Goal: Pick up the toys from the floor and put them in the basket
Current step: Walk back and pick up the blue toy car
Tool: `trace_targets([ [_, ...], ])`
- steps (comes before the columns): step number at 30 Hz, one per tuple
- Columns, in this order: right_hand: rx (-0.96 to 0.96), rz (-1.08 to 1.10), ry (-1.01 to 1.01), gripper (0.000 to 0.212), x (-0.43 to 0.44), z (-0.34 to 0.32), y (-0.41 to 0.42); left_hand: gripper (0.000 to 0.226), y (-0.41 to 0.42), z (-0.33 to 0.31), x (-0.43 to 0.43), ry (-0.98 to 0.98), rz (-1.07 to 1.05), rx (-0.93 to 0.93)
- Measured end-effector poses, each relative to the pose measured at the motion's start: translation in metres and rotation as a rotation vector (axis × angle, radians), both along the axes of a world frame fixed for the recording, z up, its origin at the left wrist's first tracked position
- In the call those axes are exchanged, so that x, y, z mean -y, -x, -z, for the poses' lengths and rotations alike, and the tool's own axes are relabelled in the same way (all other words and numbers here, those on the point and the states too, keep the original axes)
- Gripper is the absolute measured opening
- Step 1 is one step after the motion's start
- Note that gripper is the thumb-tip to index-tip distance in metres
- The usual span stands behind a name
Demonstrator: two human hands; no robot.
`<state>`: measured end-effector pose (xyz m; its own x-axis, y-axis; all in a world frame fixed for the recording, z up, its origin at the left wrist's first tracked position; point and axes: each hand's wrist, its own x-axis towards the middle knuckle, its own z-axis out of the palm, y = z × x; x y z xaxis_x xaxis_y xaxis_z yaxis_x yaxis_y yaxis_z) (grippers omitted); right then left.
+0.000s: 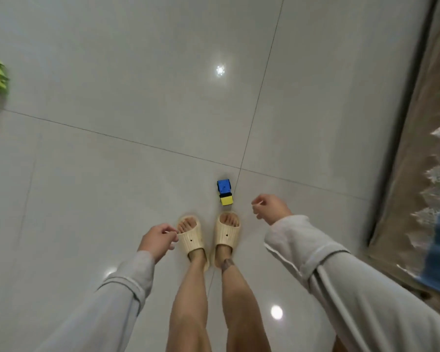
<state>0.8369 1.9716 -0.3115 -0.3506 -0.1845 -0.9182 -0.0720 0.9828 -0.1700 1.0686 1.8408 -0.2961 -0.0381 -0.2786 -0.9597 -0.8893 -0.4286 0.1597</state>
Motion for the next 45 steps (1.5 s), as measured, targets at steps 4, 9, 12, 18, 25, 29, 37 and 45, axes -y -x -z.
trace_targets([
  [4,-0.006,0.082,0.045,0.029,0.007,0.105,-0.003,0.019,0.017,0.092,-0.007,-0.036,0.011,-0.025],
  [9,-0.063,0.152,0.033,0.076,-0.002,0.212,-0.036,0.024,0.017,0.183,-0.004,0.009,0.051,-0.033],
  [12,-0.139,0.079,0.006,0.083,-0.008,0.268,-0.059,0.019,0.01,0.224,-0.002,0.002,0.029,-0.038],
  [18,-0.278,0.106,-0.056,0.07,-0.004,0.334,-0.082,0.018,-0.018,0.268,0.002,-0.011,0.037,0.023],
  [25,-0.188,0.254,0.005,0.041,-0.006,0.29,-0.072,0.017,-0.031,0.223,0.006,0.009,0.059,0.04],
  [29,-0.191,0.206,0.051,0.048,-0.017,0.183,-0.063,0.018,-0.027,0.16,0.012,0.066,0.114,0.03],
  [37,-0.123,0.275,0.197,0.038,-0.021,-0.072,-0.017,0.021,-0.018,-0.015,-0.012,0.092,-0.077,-0.031],
  [45,-0.103,0.31,0.34,0.034,-0.042,-0.254,-0.02,0.013,-0.042,-0.205,-0.037,0.161,-0.185,-0.116],
])
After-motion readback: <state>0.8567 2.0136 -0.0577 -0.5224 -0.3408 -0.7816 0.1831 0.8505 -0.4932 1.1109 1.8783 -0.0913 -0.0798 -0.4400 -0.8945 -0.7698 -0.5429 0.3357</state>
